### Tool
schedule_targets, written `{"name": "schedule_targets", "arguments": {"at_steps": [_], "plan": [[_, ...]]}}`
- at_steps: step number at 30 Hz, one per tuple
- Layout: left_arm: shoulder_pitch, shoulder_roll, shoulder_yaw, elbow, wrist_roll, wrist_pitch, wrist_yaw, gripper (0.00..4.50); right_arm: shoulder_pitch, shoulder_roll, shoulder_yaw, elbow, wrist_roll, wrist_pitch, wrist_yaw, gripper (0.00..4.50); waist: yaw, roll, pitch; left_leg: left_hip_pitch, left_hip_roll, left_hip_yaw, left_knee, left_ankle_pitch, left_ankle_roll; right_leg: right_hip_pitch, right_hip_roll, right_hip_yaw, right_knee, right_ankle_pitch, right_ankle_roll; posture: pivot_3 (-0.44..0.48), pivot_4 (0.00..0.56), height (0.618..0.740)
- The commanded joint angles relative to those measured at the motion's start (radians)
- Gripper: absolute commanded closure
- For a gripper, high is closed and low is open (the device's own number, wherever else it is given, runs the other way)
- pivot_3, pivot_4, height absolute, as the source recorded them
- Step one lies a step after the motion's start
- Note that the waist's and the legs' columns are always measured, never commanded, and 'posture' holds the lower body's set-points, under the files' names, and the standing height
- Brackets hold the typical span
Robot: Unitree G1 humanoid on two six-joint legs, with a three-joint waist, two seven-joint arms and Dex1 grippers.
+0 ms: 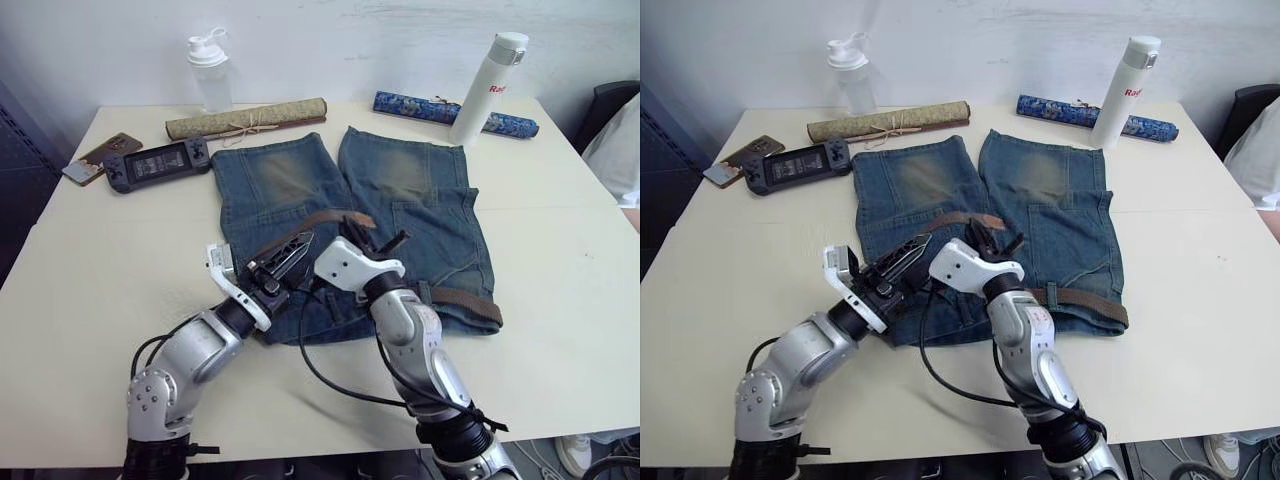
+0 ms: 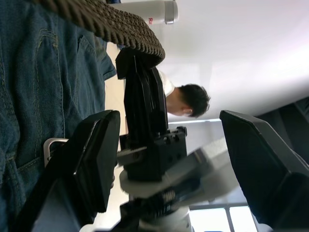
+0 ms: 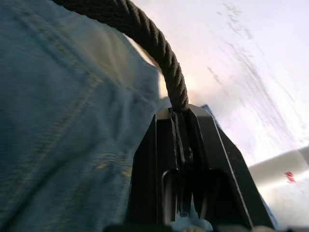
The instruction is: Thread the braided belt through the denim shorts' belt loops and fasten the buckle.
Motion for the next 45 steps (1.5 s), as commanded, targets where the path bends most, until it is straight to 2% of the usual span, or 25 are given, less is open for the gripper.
{"name": "schedule_targets", "arguments": {"at_steps": [1, 8, 19, 22, 25, 28, 35, 38, 43, 45], "plan": [[-0.033, -0.060, -0.015, -0.020, -0.015, -0.084, 0.072, 0.89, 0.002, -0.024, 0.026, -0.050, -0.006, -0.036, 0.011, 4.50, 0.001, 0.000, 0.000, 0.000, 0.000, 0.000, 0.000, 0.000, 0.000, 0.000, 0.000, 0.000, 0.000, 0.000, 0.000, 0.000, 0.150, 0.717], [-0.077, -0.125, -0.026, 0.012, 0.022, -0.141, 0.080, 0.89, -0.024, -0.070, 0.030, -0.034, -0.009, -0.073, 0.006, 4.50, 0.001, 0.000, 0.000, -0.001, 0.000, 0.000, -0.001, 0.000, 0.000, 0.000, 0.001, -0.001, -0.002, 0.000, 0.000, 0.000, 0.150, 0.717], [-0.137, -0.151, -0.018, 0.101, 0.059, -0.151, 0.069, 0.89, -0.051, -0.087, 0.026, -0.024, 0.001, -0.112, 0.000, 4.50, 0.002, 0.000, 0.000, -0.001, 0.000, 0.000, -0.001, 0.000, 0.000, 0.000, 0.001, -0.002, -0.003, 0.000, 0.000, 0.000, 0.150, 0.717], [-0.140, -0.147, -0.016, 0.109, 0.061, -0.142, 0.074, 1.63, -0.053, -0.094, 0.028, -0.025, 0.001, -0.126, 0.003, 4.50, 0.002, -0.001, 0.000, -0.001, 0.000, -0.001, -0.001, 0.000, 0.000, 0.000, 0.001, -0.002, -0.003, 0.000, 0.000, 0.000, 0.150, 0.717], [-0.144, -0.154, -0.011, 0.121, 0.062, -0.142, 0.071, 3.15, -0.055, -0.095, 0.027, -0.023, 0.003, -0.130, 0.003, 4.50, 0.002, -0.001, 0.000, -0.001, 0.000, -0.001, -0.001, 0.000, 0.000, 0.000, 0.001, -0.002, -0.003, 0.000, 0.000, 0.000, 0.150, 0.717], [-0.151, -0.157, -0.007, 0.132, 0.068, -0.137, 0.061, 4.45, -0.059, -0.100, 0.027, -0.021, 0.009, -0.137, 0.010, 4.50, 0.002, -0.001, 0.000, -0.001, 0.000, -0.001, -0.001, 0.000, 0.000, 0.000, 0.001, -0.002, -0.003, 0.000, 0.000, 0.000, 0.150, 0.717], [-0.172, -0.154, 0.003, 0.153, 0.064, -0.101, -0.004, 4.45, -0.039, -0.081, 0.012, -0.036, 0.100, -0.115, 0.070, 4.50, 0.002, -0.001, 0.001, -0.001, 0.000, -0.001, -0.002, 0.000, 0.000, 0.000, 0.002, -0.002, -0.004, 0.000, 0.000, 0.000, 0.150, 0.717], [-0.175, -0.143, 0.007, 0.159, 0.054, -0.079, -0.023, 4.50, -0.034, -0.064, -0.016, -0.052, 0.168, -0.090, 0.100, 3.46, 0.001, -0.001, 0.001, -0.001, 0.001, -0.001, -0.002, 0.000, 0.000, 0.000, 0.002, -0.002, -0.004, 0.000, 0.000, 0.000, 0.150, 0.717], [-0.167, -0.094, 0.021, 0.155, 0.035, -0.033, -0.045, 4.50, -0.027, -0.093, -0.089, -0.126, 0.318, -0.038, 0.229, 1.03, 0.002, -0.001, 0.001, -0.002, 0.001, -0.001, -0.002, 0.000, 0.000, 0.000, 0.002, -0.003, -0.005, 0.000, 0.000, 0.000, 0.150, 0.717], [-0.149, -0.034, 0.031, 0.140, 0.015, 0.011, -0.067, 4.50, -0.008, -0.116, -0.170, -0.203, 0.421, 0.032, 0.305, 0.05, 0.004, -0.001, 0.001, -0.002, 0.001, -0.002, -0.002, 0.000, 0.000, 0.000, 0.001, -0.003, -0.005, 0.000, 0.000, 0.000, 0.150, 0.717]]}}
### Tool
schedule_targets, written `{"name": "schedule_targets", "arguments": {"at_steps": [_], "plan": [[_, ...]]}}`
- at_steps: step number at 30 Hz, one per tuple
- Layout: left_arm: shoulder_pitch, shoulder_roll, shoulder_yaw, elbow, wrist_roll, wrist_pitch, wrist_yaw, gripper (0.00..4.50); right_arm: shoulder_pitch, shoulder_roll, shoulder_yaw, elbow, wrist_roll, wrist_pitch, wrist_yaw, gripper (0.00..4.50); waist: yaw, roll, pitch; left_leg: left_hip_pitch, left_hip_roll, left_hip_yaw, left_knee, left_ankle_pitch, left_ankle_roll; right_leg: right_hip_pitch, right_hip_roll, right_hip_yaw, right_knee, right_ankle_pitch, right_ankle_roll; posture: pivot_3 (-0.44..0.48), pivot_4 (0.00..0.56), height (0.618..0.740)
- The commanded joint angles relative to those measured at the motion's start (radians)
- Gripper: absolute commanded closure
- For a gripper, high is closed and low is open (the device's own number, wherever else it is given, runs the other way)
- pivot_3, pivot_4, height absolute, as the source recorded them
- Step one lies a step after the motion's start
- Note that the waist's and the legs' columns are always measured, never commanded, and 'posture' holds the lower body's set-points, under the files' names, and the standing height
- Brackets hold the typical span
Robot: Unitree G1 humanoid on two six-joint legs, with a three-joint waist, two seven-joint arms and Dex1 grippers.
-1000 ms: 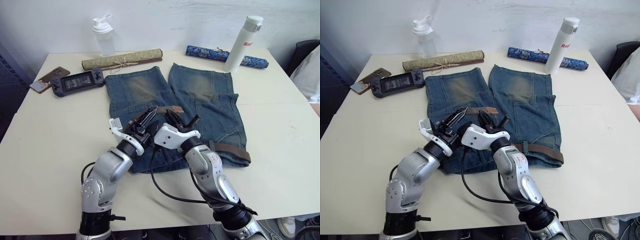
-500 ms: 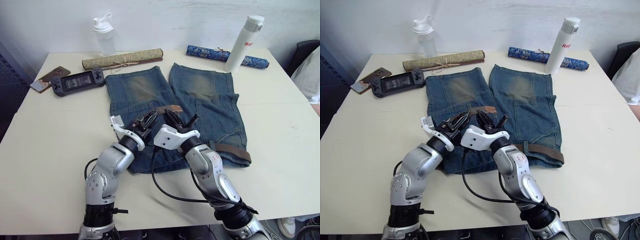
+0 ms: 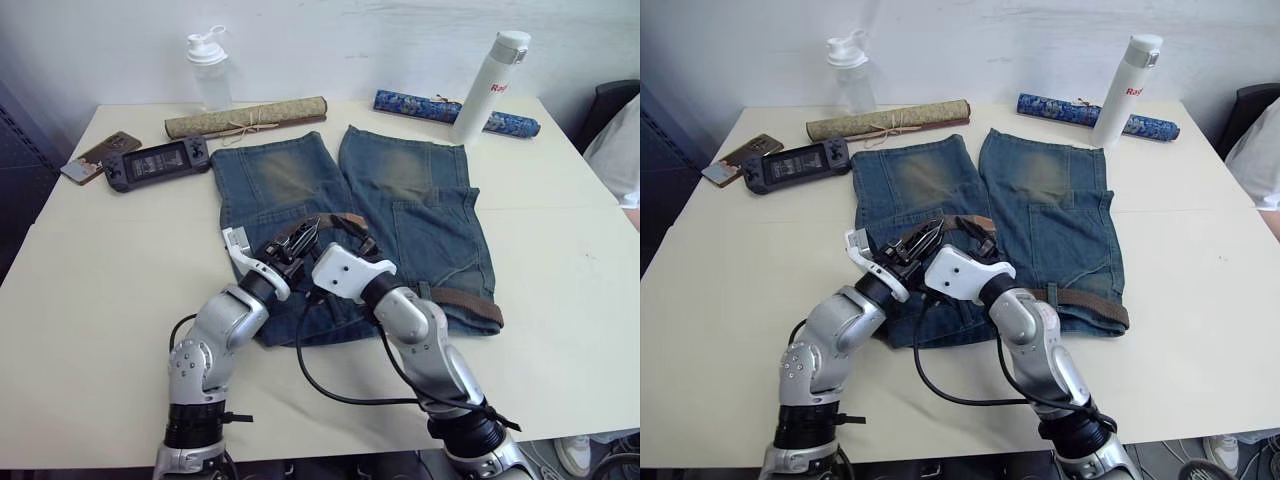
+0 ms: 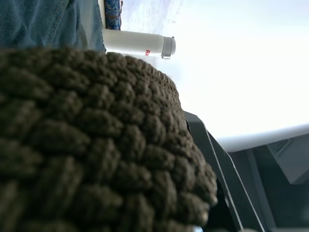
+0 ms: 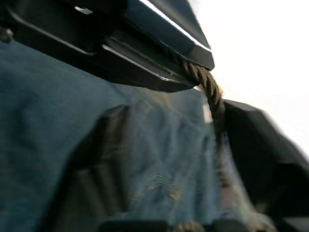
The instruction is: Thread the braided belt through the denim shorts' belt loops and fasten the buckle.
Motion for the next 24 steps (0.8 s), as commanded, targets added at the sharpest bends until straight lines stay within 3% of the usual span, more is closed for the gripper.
{"name": "schedule_targets", "arguments": {"at_steps": [1, 6, 12, 16, 24], "plan": [[0.021, 0.086, 0.032, -0.044, -0.052, 0.076, -0.056, 4.50, 0.033, -0.043, -0.144, -0.170, 0.178, 0.102, 0.128, 0.02, 0.001, 0.000, 0.000, 0.000, 0.000, -0.001, 0.000, 0.000, 0.000, 0.000, 0.000, 0.000, 0.000, 0.000, 0.000, 0.000, 0.150, 0.717], [0.113, 0.245, 0.079, -0.079, -0.071, 0.204, -0.185, 4.50, 0.086, -0.127, -0.357, -0.343, 0.474, 0.369, 0.313, 0.02, -0.002, 0.001, 0.001, 0.000, 0.000, -0.001, -0.005, 0.000, 0.000, 0.000, 0.000, -0.001, -0.004, 0.000, 0.000, 0.000, 0.150, 0.717], [0.241, 0.364, 0.109, -0.127, -0.071, 0.330, -0.362, 4.50, 0.075, -0.151, -0.608, -0.379, 0.766, 0.660, 0.350, 0.02, -0.003, 0.001, 0.001, 0.001, 0.000, -0.002, -0.013, 0.001, -0.002, 0.000, -0.004, -0.002, -0.008, 0.000, -0.001, 0.000, 0.150, 0.717], [0.297, 0.418, 0.113, -0.114, -0.071, 0.328, -0.389, 4.50, 0.085, -0.159, -0.653, -0.379, 0.866, 0.736, 0.311, 0.02, -0.002, 0.004, 0.003, 0.001, -0.001, -0.002, -0.014, 0.001, -0.002, -0.001, -0.007, -0.002, -0.009, 0.000, -0.001, 0.000, 0.150, 0.717], [0.386, 0.503, 0.109, -0.073, 0.006, 0.334, -0.424, 4.50, 0.118, -0.195, -0.622, -0.385, 0.939, 0.732, 0.211, 0.02, -0.002, 0.005, 0.003, 0.001, -0.001, -0.002, -0.015, 0.000, -0.003, -0.001, -0.008, -0.001, -0.010, 0.000, -0.001, 0.000, 0.150, 0.717]]}}
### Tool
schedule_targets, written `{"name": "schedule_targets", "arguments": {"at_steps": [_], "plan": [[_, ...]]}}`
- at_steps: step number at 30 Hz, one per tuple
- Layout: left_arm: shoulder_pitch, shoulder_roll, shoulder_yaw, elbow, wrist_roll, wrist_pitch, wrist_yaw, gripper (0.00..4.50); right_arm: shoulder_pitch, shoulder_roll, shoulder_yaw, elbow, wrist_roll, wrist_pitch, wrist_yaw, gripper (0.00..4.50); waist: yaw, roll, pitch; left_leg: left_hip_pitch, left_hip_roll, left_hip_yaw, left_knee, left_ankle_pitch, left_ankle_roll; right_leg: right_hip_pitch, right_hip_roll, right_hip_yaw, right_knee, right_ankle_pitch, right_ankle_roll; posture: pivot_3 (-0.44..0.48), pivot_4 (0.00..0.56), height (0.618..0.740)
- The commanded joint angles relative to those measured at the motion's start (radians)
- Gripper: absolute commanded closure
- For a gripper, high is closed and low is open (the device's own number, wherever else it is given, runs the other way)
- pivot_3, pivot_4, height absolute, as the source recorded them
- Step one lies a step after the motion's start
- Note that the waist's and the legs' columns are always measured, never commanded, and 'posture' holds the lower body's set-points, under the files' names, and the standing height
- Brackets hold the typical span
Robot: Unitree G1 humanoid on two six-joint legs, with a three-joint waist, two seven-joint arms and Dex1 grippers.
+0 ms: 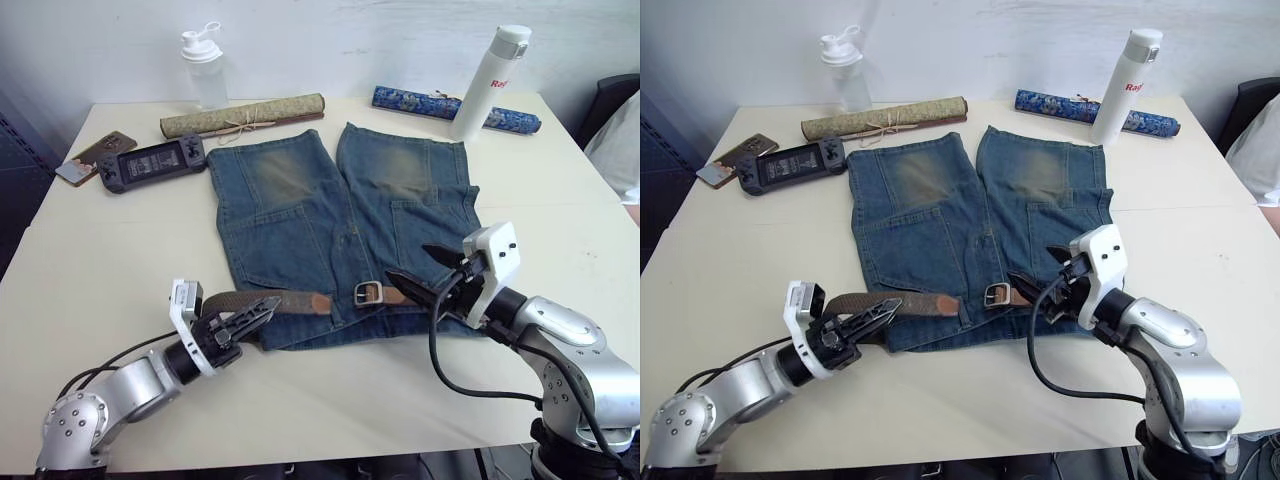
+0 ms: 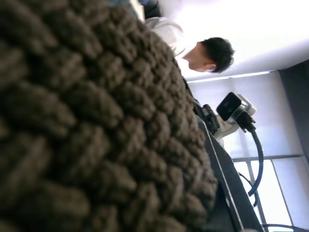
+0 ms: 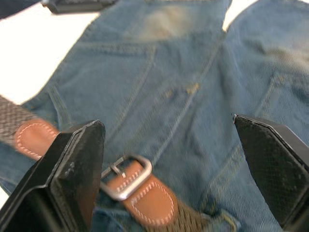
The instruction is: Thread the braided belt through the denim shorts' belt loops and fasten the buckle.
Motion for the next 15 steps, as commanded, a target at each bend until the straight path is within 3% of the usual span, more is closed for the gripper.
{"name": "schedule_targets", "arguments": {"at_steps": [1, 11, 15], "plan": [[-0.008, 0.001, -0.019, -0.003, 0.053, -0.008, -0.009, 4.50, -0.005, 0.005, 0.000, -0.052, 0.057, -0.006, -0.051, 0.02, 0.000, 0.000, 0.000, 0.000, 0.000, 0.000, 0.000, 0.000, 0.000, 0.000, 0.000, 0.000, 0.000, 0.000, 0.000, 0.000, 0.150, 0.717], [-0.049, -0.061, -0.059, 0.031, 0.123, -0.042, 0.066, 4.50, 0.020, -0.010, 0.009, -0.085, 0.163, 0.006, -0.147, 0.02, 0.002, 0.000, 0.000, 0.000, 0.000, 0.000, -0.001, -0.001, -0.001, 0.000, 0.000, 0.000, -0.001, 0.000, 0.000, 0.000, 0.150, 0.717], [-0.023, -0.019, -0.035, 0.018, 0.083, -0.007, 0.043, 4.50, 0.022, -0.039, -0.018, -0.080, 0.202, 0.010, -0.168, 0.02, 0.001, 0.000, 0.000, 0.000, 0.000, 0.000, 0.000, -0.001, 0.000, 0.000, 0.000, 0.000, 0.000, 0.000, 0.000, 0.000, 0.150, 0.717]]}}
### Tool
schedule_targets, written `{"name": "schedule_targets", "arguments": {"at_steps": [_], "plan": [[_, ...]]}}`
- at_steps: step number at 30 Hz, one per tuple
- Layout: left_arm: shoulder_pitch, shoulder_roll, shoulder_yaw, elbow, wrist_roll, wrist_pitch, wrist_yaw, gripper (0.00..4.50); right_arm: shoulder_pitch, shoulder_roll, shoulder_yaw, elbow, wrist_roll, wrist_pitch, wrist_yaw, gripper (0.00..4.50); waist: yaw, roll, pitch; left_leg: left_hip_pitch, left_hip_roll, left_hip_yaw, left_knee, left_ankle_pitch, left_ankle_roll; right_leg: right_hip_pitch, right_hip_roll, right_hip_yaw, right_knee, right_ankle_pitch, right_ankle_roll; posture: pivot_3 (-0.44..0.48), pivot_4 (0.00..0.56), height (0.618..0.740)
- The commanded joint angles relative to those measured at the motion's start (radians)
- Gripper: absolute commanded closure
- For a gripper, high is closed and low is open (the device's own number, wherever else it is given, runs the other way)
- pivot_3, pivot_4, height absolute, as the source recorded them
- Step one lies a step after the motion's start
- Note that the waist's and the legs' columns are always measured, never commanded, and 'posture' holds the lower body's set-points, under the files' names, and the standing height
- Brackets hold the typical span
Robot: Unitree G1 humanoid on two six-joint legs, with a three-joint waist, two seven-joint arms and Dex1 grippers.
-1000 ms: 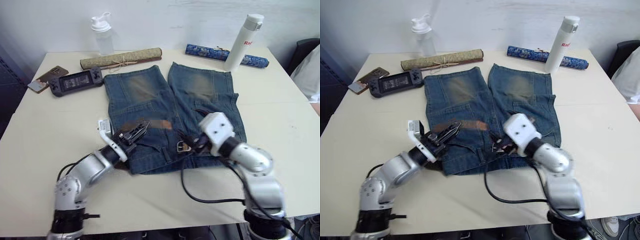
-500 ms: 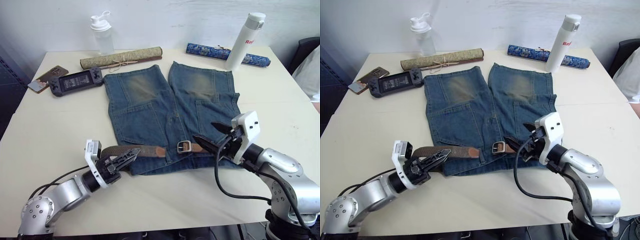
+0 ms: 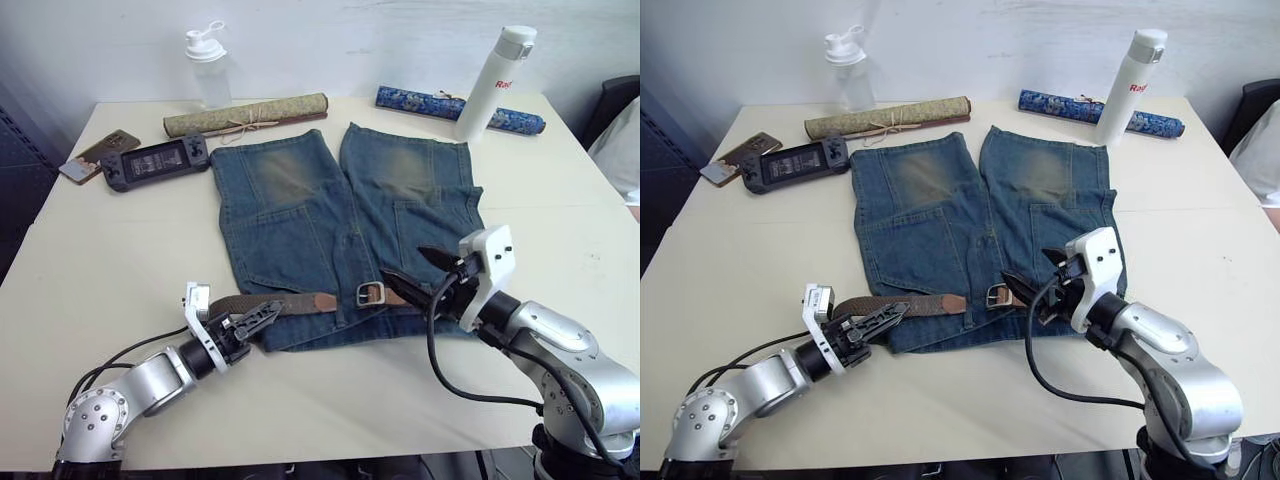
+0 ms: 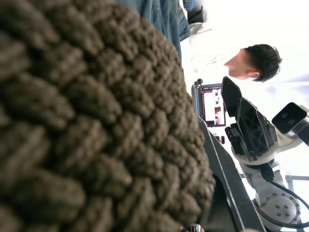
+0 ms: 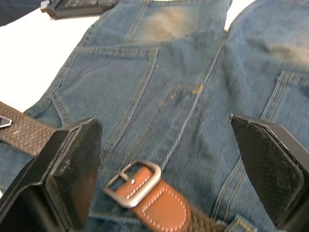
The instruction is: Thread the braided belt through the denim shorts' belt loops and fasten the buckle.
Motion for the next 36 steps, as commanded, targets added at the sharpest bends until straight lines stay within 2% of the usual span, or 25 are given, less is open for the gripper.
{"name": "schedule_targets", "arguments": {"at_steps": [1, 8, 13, 20, 26, 31, 36], "plan": [[0.030, 0.044, 0.022, -0.012, -0.050, 0.029, -0.014, 4.50, -0.006, -0.028, -0.040, -0.047, 0.055, -0.006, -0.018, 0.02, 0.000, 0.000, 0.000, 0.000, 0.000, 0.000, 0.000, 0.000, 0.000, 0.000, 0.000, 0.000, 0.000, 0.000, 0.000, 0.000, 0.150, 0.717], [0.012, 0.102, 0.048, -0.050, -0.161, 0.007, 0.053, 4.50, -0.007, -0.065, -0.034, -0.028, 0.108, -0.019, -0.038, 0.02, -0.001, 0.000, 0.000, 0.000, 0.000, 0.000, 0.000, 0.000, 0.000, 0.000, 0.000, 0.000, 0.000, 0.000, 0.000, 0.000, 0.150, 0.717], [-0.055, 0.101, -0.009, -0.134, -0.163, -0.032, 0.176, 4.50, 0.009, -0.088, -0.029, -0.032, 0.156, -0.014, -0.036, 0.02, 0.003, 0.000, 0.001, 0.000, 0.000, 0.000, 0.000, 0.000, 0.000, 0.000, -0.001, 0.000, 0.000, 0.000, 0.000, 0.000, 0.150, 0.717], [-0.070, 0.138, -0.013, -0.205, -0.163, -0.050, 0.264, 4.50, -0.013, -0.277, 0.008, -0.026, 0.274, -0.011, 0.137, 0.02, -0.002, 0.001, 0.002, 0.000, 0.001, 0.000, 0.000, 0.000, 0.000, 0.000, 0.001, 0.000, -0.001, 0.000, 0.000, 0.000, 0.150, 0.717], [-0.028, 0.182, -0.016, -0.242, -0.163, -0.051, 0.301, 4.50, -0.037, -0.415, 0.036, 0.023, 0.330, -0.067, 0.294, 0.02, 0.002, -0.002, 0.005, 0.000, 0.000, 0.000, 0.001, 0.000, 0.001, 0.001, 0.000, 0.000, 0.000, 0.000, 0.000, 0.000, 0.150, 0.717], [0.010, 0.161, -0.021, -0.283, -0.163, -0.103, 0.361, 4.50, -0.031, -0.480, 0.053, 0.077, 0.313, -0.136, 0.381, 0.02, 0.004, -0.003, 0.007, 0.000, 0.000, 0.000, 0.001, 0.000, 0.001, 0.001, 0.000, 0.000, -0.001, 0.000, 0.000, 0.000, 0.150, 0.717], [0.008, 0.111, -0.028, -0.310, -0.163, -0.172, 0.463, 4.50, -0.025, -0.493, 0.069, 0.092, 0.314, -0.165, 0.388, 0.02, 0.010, -0.004, 0.007, 0.000, 0.000, -0.001, 0.001, 0.000, 0.001, 0.002, 0.000, -0.001, -0.002, 0.000, 0.000, 0.000, 0.150, 0.717]]}}
